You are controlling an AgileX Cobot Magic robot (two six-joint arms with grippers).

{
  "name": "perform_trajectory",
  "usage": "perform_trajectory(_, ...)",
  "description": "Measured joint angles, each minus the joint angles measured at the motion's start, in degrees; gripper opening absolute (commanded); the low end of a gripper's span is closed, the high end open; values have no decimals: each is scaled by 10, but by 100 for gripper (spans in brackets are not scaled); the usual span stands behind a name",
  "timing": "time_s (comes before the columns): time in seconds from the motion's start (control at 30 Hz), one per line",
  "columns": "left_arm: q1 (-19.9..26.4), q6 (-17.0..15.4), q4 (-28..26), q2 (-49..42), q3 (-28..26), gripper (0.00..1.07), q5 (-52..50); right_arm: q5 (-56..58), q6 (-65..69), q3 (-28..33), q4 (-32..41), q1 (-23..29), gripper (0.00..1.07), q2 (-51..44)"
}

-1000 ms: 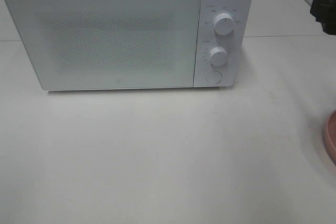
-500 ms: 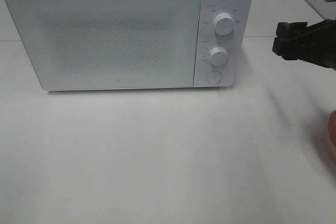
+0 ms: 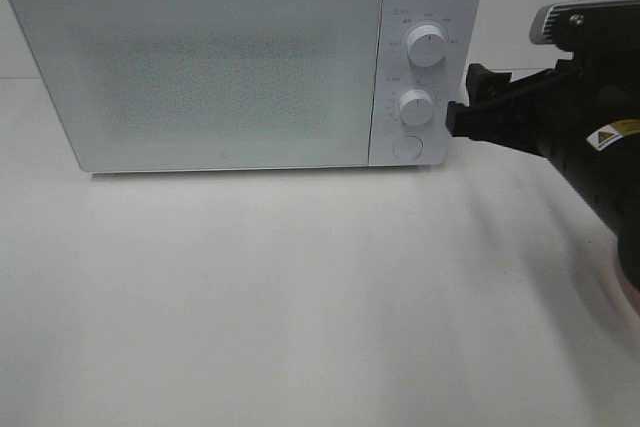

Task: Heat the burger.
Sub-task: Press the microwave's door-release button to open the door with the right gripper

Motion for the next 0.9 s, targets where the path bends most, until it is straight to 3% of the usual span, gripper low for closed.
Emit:
perform_trajectory(0.33,0,0,0,0,0,94,0,-48,-5,0,96,93,74,53)
perform_trajectory(0.5,0,0,0,0,0,94,0,-48,77,0,108,123,65,70)
perform_trajectory(0.67,0,0,0,0,0,94,0,-48,284,-1,107,125,45,84)
perform_trajectory(0.7,0,0,0,0,0,94,0,-48,284,-1,107,125,45,84)
perform_trajectory(0.73,0,0,0,0,0,94,0,-48,349,-1,107,125,36,89)
perform_trajectory(0.77,0,0,0,0,0,94,0,-48,349,-1,107,125,36,89)
perform_trajectory(0.8,0,0,0,0,0,94,0,-47,414,-1,107,125,27,92)
perform_trajectory(0.9,0,0,0,0,0,94,0,-49,529,-1,107,125,17,93)
